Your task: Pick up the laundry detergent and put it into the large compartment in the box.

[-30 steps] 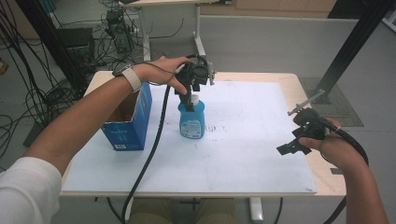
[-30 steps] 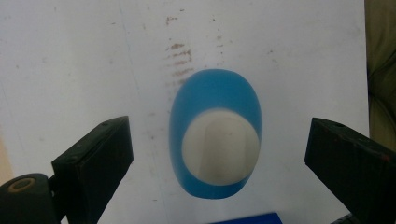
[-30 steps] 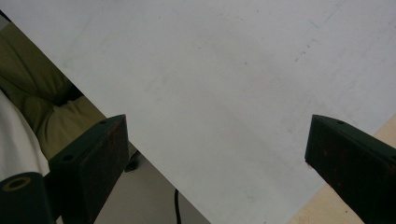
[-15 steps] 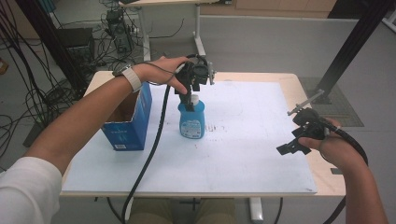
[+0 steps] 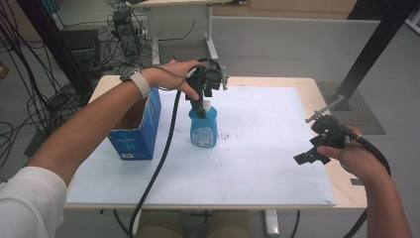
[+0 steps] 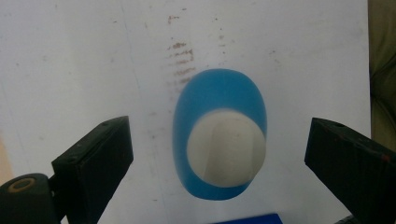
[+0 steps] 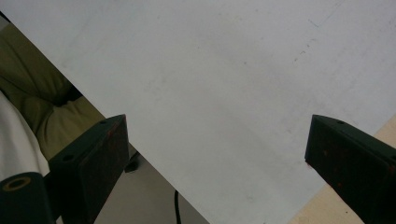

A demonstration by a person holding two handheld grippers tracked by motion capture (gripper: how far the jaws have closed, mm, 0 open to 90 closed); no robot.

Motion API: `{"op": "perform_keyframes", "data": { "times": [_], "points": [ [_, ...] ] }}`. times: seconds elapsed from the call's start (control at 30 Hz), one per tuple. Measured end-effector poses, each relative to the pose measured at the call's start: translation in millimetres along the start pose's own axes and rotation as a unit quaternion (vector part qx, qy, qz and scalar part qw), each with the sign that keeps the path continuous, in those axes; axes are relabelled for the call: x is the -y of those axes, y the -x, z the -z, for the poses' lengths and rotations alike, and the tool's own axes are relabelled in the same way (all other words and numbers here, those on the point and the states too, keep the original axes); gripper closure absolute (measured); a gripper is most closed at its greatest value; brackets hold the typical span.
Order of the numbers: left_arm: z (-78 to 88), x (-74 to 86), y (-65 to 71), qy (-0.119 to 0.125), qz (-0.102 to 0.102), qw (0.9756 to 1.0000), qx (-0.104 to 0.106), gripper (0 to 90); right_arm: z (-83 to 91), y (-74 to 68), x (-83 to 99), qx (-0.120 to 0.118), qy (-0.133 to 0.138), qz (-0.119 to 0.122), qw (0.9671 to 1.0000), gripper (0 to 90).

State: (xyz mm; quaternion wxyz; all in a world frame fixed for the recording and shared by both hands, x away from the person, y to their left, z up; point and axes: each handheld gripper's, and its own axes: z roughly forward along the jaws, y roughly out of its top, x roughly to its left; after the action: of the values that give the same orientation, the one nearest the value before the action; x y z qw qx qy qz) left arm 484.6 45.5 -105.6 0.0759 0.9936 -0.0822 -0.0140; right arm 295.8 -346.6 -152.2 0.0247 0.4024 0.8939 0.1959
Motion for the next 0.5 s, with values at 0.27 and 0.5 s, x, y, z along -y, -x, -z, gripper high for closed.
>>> {"op": "perform_keyframes", "data": {
  "times": [0.27,0.5],
  "points": [
    [-0.2,0.2,-0.1,-0.002,0.001,1.0,-0.002,8.1,0.8,-0.2,-0.9,0.0,0.0,0.0,1.0,6.3],
    [-0.4,-0.1,-0.3,-0.004,0.005,1.0,-0.002,8.1,0.3,0.1,-1.0,-0.001,0.001,0.0,1.0,6.3]
  ]
}}
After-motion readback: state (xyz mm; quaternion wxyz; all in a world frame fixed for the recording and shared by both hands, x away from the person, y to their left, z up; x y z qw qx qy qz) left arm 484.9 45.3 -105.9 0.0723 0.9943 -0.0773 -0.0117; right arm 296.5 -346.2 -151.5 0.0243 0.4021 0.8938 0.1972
